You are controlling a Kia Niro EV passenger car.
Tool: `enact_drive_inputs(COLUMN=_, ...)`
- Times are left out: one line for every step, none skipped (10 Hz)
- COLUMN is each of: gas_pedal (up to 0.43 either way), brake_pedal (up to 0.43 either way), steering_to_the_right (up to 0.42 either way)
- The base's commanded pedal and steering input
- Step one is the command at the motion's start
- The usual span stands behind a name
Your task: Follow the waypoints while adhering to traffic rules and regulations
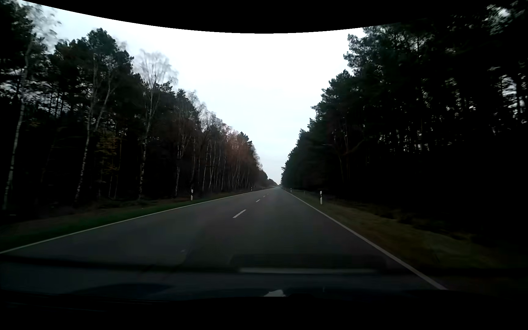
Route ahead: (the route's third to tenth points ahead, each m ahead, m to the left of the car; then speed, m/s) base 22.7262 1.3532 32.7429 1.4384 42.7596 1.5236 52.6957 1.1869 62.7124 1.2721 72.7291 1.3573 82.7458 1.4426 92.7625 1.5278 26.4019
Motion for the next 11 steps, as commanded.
enact_drive_inputs(gas_pedal=0.358, brake_pedal=0.0, steering_to_the_right=0.001)
enact_drive_inputs(gas_pedal=0.358, brake_pedal=0.0, steering_to_the_right=0.001)
enact_drive_inputs(gas_pedal=0.358, brake_pedal=0.0, steering_to_the_right=0.001)
enact_drive_inputs(gas_pedal=0.358, brake_pedal=0.0, steering_to_the_right=0.001)
enact_drive_inputs(gas_pedal=0.358, brake_pedal=0.0, steering_to_the_right=0.001)
enact_drive_inputs(gas_pedal=0.358, brake_pedal=0.0, steering_to_the_right=0.001)
enact_drive_inputs(gas_pedal=0.358, brake_pedal=0.0, steering_to_the_right=0.001)
enact_drive_inputs(gas_pedal=0.358, brake_pedal=0.0, steering_to_the_right=0.001)
enact_drive_inputs(gas_pedal=0.358, brake_pedal=0.0, steering_to_the_right=0.001)
enact_drive_inputs(gas_pedal=0.358, brake_pedal=0.0, steering_to_the_right=0.0)
enact_drive_inputs(gas_pedal=0.358, brake_pedal=0.0, steering_to_the_right=0.0)
